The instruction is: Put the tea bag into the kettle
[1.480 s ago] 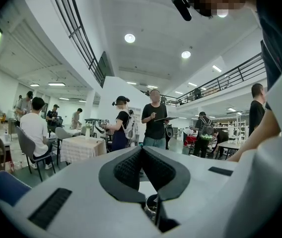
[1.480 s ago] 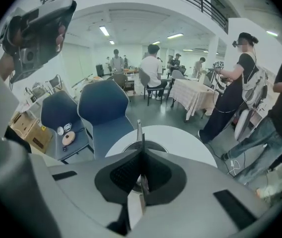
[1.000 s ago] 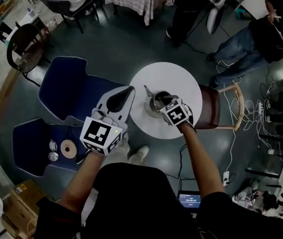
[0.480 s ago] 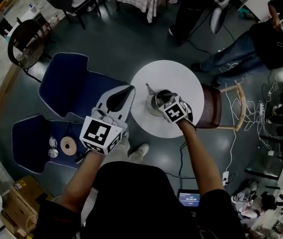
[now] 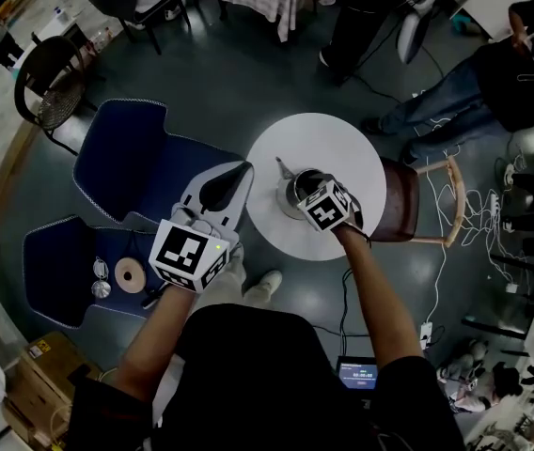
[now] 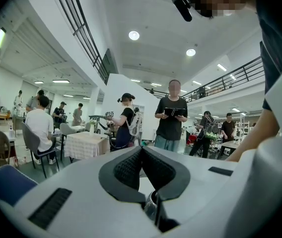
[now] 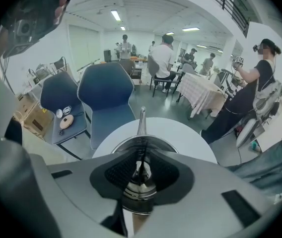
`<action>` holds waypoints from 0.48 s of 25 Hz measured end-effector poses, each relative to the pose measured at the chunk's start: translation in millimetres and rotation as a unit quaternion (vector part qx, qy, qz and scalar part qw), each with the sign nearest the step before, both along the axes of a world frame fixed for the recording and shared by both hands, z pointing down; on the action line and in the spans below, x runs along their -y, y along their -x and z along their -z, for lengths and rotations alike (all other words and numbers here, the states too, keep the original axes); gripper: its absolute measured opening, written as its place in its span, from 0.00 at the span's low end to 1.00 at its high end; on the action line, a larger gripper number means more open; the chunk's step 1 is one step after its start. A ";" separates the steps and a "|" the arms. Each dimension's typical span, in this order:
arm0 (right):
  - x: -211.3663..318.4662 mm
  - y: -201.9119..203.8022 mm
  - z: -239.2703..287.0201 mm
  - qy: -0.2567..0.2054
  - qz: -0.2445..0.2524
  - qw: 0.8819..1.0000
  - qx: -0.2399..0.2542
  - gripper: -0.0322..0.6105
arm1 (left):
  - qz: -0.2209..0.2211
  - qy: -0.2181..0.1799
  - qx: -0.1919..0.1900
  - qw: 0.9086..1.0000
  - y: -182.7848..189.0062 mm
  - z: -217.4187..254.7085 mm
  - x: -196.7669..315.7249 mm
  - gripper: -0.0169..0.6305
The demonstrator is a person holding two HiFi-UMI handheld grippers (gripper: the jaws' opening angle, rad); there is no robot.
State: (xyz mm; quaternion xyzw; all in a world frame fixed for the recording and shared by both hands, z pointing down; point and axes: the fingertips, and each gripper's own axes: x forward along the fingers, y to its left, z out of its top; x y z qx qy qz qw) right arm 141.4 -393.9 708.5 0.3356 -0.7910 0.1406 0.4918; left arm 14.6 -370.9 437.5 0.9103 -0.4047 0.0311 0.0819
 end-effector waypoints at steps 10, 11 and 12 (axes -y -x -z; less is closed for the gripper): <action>5.3 -3.9 21.9 -0.036 -0.023 0.999 0.024 0.13 | -0.005 -0.002 -0.001 1.000 0.0 0.5 0.1 0.05; 6.1 -3.7 27.0 -0.042 -0.025 0.998 0.029 0.12 | -0.006 -0.003 -0.002 1.000 -0.2 0.8 0.3 0.05; 6.6 -3.1 32.3 -0.049 -0.028 0.998 0.032 0.11 | -0.008 -0.003 -0.002 1.000 -0.2 1.2 0.7 0.05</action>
